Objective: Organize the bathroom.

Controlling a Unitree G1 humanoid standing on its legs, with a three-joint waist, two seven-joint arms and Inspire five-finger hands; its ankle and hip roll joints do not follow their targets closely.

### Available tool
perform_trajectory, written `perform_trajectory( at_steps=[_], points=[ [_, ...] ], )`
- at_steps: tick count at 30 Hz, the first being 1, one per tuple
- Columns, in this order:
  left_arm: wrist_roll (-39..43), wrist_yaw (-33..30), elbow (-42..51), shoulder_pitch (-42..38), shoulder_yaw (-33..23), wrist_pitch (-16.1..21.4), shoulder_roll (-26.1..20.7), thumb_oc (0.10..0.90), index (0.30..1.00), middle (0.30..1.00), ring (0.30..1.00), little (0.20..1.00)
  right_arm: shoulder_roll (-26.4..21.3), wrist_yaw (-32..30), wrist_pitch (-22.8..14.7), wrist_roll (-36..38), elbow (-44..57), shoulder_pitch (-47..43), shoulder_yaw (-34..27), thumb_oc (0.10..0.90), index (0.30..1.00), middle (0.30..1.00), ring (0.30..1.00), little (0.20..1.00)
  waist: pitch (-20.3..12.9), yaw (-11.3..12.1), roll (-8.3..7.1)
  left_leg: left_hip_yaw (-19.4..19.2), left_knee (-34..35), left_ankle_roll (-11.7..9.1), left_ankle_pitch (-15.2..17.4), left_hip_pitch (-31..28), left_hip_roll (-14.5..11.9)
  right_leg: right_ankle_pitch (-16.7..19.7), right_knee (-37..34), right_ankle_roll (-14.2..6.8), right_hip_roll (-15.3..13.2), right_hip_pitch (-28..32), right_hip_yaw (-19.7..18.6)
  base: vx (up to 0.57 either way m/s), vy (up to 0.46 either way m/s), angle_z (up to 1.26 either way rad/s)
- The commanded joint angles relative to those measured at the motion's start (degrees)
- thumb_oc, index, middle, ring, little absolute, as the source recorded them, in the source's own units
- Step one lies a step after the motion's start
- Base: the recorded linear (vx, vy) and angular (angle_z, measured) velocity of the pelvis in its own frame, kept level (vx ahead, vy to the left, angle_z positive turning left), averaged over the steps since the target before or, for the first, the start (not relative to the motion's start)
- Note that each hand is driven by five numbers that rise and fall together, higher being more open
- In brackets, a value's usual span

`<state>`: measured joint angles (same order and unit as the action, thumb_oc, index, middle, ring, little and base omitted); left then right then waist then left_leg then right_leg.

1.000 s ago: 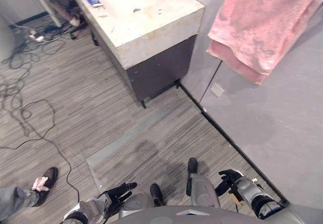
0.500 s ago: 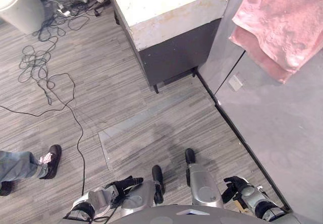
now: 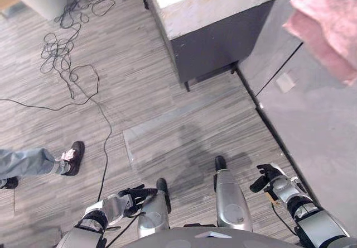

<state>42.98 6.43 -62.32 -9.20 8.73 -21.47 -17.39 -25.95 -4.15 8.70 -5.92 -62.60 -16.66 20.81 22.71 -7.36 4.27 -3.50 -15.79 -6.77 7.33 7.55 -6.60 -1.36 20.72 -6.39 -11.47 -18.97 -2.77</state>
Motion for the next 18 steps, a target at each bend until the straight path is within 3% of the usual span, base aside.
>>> perform_trajectory(
  at_steps=[1,7,9,10,11,12,13,14,16,18],
  points=[
    [6.00,3.07,5.55,2.19,-0.26,-0.59,1.73,0.800,0.900,0.900,0.900,0.900,-1.06,0.73,-1.13,-2.25,3.04,1.48,-0.94,0.800,0.900,0.900,0.900,0.900,-1.06,0.37,0.68,-1.33,-2.19,3.77,-0.27,0.39,-1.23,0.96,-0.51,-3.62,-2.08,0.42,-4.83,-0.02,0.329,0.20],
    [4.87,3.85,6.16,5.20,-2.01,-0.79,-1.12,0.800,0.900,0.900,0.900,0.900,-2.53,0.26,0.10,0.22,5.93,2.39,-2.36,0.800,0.900,0.900,0.900,0.900,-1.35,1.73,-0.68,-3.77,-7.78,4.93,5.05,0.84,0.86,3.42,-3.71,-4.95,-6.25,3.83,-5.01,0.04,0.256,0.03],
    [3.15,4.68,5.96,6.10,-3.00,-1.36,-1.65,0.800,0.900,0.900,0.900,0.900,-2.62,0.46,0.14,-0.30,6.60,4.03,-3.71,0.800,0.900,0.900,0.900,0.900,-2.09,2.65,-1.45,-3.66,-7.74,5.17,5.84,0.31,2.42,7.52,-4.72,-4.74,-8.42,4.05,-4.71,0.14,0.260,-0.04],
    [2.91,4.47,5.99,6.41,-3.81,-1.82,-1.90,0.800,0.900,0.900,0.900,0.900,-2.64,1.28,0.22,-2.19,6.86,4.67,-4.18,0.800,0.900,0.900,0.900,0.900,-2.37,3.41,-2.27,-4.35,-6.98,5.31,6.20,-0.52,3.15,12.02,-5.20,-4.71,-10.37,3.61,-3.48,0.16,0.324,-0.30],
    [3.04,3.28,6.91,7.05,-5.16,-2.53,-1.68,0.800,0.900,0.900,0.900,0.900,-2.71,3.36,-0.72,-4.69,7.32,5.39,-3.97,0.800,0.900,0.900,0.900,0.900,-2.47,4.67,-3.26,-8.15,-5.39,5.85,6.55,-2.83,2.71,14.08,-4.05,-5.16,-11.84,2.58,2.41,0.11,0.253,-0.27],
    [3.04,3.28,6.91,7.05,-5.16,-2.53,-1.68,0.800,0.900,0.900,0.900,0.900,-2.71,3.36,-0.72,-4.69,7.32,5.39,-3.97,0.800,0.900,0.900,0.900,0.900,-2.47,4.67,-3.26,-8.15,-5.39,5.85,6.55,-2.83,2.71,14.08,-4.05,-5.16,-11.84,2.58,2.41,0.08,0.219,-0.69],
    [2.08,2.73,7.01,7.26,-5.50,-2.38,-1.44,0.800,0.900,0.900,0.900,0.900,-2.79,4.32,-1.09,-6.23,7.35,5.38,-4.01,0.800,0.900,0.900,0.900,0.900,-2.42,4.75,-3.30,-10.00,-4.64,6.01,6.32,-4.01,1.96,12.42,-3.92,-5.28,-11.26,2.77,4.56,0.18,0.099,-1.52],
    [0.50,2.82,7.43,8.26,-3.95,-1.10,-1.55,0.800,0.900,0.900,0.900,0.900,-2.71,4.61,0.24,-4.32,8.67,6.49,-1.47,0.800,0.900,0.900,0.900,0.900,-3.57,1.49,-4.58,-8.49,-1.79,6.98,5.36,-5.64,4.17,9.74,-7.92,-5.65,-1.25,0.17,0.36,0.23,0.113,-1.68],
    [-1.24,4.17,7.35,8.27,-3.81,-0.44,-1.68,0.800,0.900,0.900,0.900,0.900,-2.31,5.13,-0.34,-5.76,8.89,7.27,-1.19,0.800,0.900,0.900,0.900,0.900,-3.70,0.93,-4.97,-8.31,-0.41,7.31,5.32,-6.61,5.34,10.03,-9.19,-5.24,0.36,-0.31,1.86,0.17,0.046,-0.50],
    [-1.51,5.33,7.07,7.28,-4.34,0.18,-1.64,0.800,0.900,0.900,0.900,0.900,-2.09,4.94,-1.63,-7.43,8.06,6.61,0.21,0.800,0.900,0.900,0.900,0.900,-3.05,0.88,-5.08,-10.94,-0.26,7.68,5.79,-7.27,5.86,10.23,-10.40,-4.66,0.73,-0.15,5.44,0.05,0.026,0.66]
  ],
)
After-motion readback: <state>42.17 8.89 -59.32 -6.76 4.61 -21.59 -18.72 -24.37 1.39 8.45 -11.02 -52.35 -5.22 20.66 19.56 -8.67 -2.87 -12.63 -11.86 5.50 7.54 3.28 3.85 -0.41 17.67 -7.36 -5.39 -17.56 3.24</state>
